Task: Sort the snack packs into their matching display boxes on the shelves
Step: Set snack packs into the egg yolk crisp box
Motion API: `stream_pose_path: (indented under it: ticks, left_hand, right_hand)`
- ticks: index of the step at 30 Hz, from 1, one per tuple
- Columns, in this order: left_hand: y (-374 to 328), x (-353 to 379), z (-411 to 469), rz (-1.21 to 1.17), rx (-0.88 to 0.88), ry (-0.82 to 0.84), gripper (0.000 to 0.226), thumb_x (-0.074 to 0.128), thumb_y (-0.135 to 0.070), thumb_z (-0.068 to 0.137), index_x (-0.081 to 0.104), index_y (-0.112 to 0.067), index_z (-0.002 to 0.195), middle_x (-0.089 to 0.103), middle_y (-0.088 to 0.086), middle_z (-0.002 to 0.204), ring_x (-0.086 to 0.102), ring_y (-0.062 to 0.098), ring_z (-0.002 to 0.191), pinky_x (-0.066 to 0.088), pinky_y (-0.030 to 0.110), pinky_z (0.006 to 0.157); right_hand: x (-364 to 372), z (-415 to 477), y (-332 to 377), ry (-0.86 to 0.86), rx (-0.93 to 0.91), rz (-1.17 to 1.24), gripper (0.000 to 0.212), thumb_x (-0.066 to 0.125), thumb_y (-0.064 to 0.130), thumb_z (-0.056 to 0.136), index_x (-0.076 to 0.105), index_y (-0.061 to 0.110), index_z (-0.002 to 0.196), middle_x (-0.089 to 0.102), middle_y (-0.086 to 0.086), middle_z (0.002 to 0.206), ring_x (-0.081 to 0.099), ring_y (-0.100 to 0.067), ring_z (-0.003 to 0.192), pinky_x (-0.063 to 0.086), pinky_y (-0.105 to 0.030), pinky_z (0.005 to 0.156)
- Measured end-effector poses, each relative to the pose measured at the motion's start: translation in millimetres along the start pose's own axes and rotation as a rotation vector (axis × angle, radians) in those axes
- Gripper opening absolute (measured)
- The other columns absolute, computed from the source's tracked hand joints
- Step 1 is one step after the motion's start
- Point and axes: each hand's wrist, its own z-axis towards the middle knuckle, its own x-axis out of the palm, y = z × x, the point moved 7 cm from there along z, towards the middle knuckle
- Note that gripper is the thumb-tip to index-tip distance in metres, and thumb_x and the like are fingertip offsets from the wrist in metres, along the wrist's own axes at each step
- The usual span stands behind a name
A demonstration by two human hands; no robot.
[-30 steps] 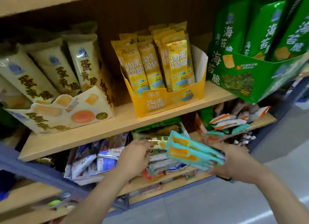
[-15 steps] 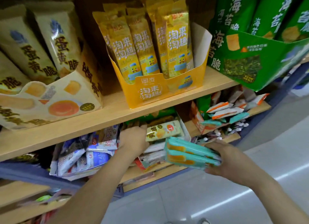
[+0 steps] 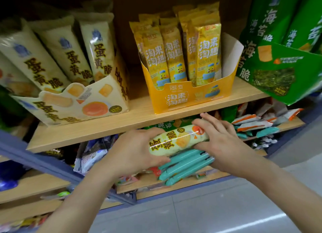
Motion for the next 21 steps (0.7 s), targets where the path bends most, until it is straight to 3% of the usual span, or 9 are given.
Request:
stream_pose_path:
  ticks: [3,6,10,12,15,19,21]
  left_hand:
    - [7,-19,-9,-0.182,-0.016,-0.104,0.062,0.079,-0.064,0.061,0.06,-0.05,0.117,0.066,-0.024,0.097,0.061,-0.001,0.09,0.053,0.025,0.079]
    - [24,-41,-23,-0.6,-0.065,-0.328,0.06,0.083,-0.062,0.059,0.063,-0.049,0.114,0.068,-0.016,0.106,0.061,0.005,0.091,0.05,0.019,0.08]
    - [28,-33,-35,-1.245,-0.161,-0.297,0.095,0.092,-0.057,0.045,0.056,-0.034,0.13,0.073,0.007,0.104,0.072,0.024,0.092,0.057,0.031,0.07]
    - [22,-25,-35,-1.292,-0.228,-0.33,0.083,0.095,-0.039,0.051,0.059,-0.033,0.126,0.074,0.009,0.101,0.073,0.027,0.09,0.058,0.034,0.07]
    - [18,-23,-33,-1.359,-0.289,-0.502,0.062,0.081,-0.02,0.058,0.062,-0.023,0.117,0.074,0.009,0.098,0.073,0.026,0.084,0.06,0.035,0.069]
    - [18,-39,-31,-1.385,-0.253,-0.635,0.046,0.075,-0.021,0.067,0.065,-0.014,0.111,0.076,0.008,0.096,0.073,0.025,0.087,0.057,0.045,0.081]
    - [20,-48,-32,-1.373,-0.249,-0.706,0.039,0.074,-0.023,0.069,0.069,-0.015,0.106,0.075,0.011,0.099,0.071,0.029,0.094,0.054,0.046,0.086]
  right_hand:
    - [-5,0,3,-0.03,-0.013,0.066,0.059,0.092,0.022,0.05,0.072,0.033,0.104,0.034,-0.009,0.147,0.018,-0.036,0.147,0.046,-0.062,0.098]
    - [-12,-4,4,-0.093,0.008,0.123,0.06,0.094,0.021,0.048,0.074,0.028,0.105,0.036,-0.012,0.145,0.022,-0.036,0.145,0.046,-0.055,0.102]
    - [-23,-8,3,-0.167,0.055,0.175,0.054,0.094,0.022,0.049,0.075,0.027,0.099,0.036,-0.012,0.142,0.025,-0.036,0.143,0.051,-0.058,0.095]
    - [-29,-7,6,-0.185,0.063,0.162,0.051,0.094,0.024,0.05,0.075,0.028,0.097,0.037,-0.012,0.142,0.026,-0.036,0.142,0.053,-0.056,0.092]
    - [-39,-6,10,-0.202,0.067,0.164,0.055,0.093,0.028,0.05,0.074,0.03,0.101,0.038,-0.012,0.14,0.029,-0.036,0.14,0.054,-0.057,0.089]
    - [-57,-3,17,-0.231,0.024,0.268,0.058,0.089,0.04,0.051,0.069,0.04,0.105,0.035,-0.008,0.14,0.028,-0.033,0.139,0.054,-0.058,0.084]
    - [-66,-2,18,-0.248,0.007,0.385,0.053,0.077,0.055,0.059,0.065,0.046,0.109,0.028,0.0,0.145,0.023,-0.023,0.141,0.051,-0.054,0.091]
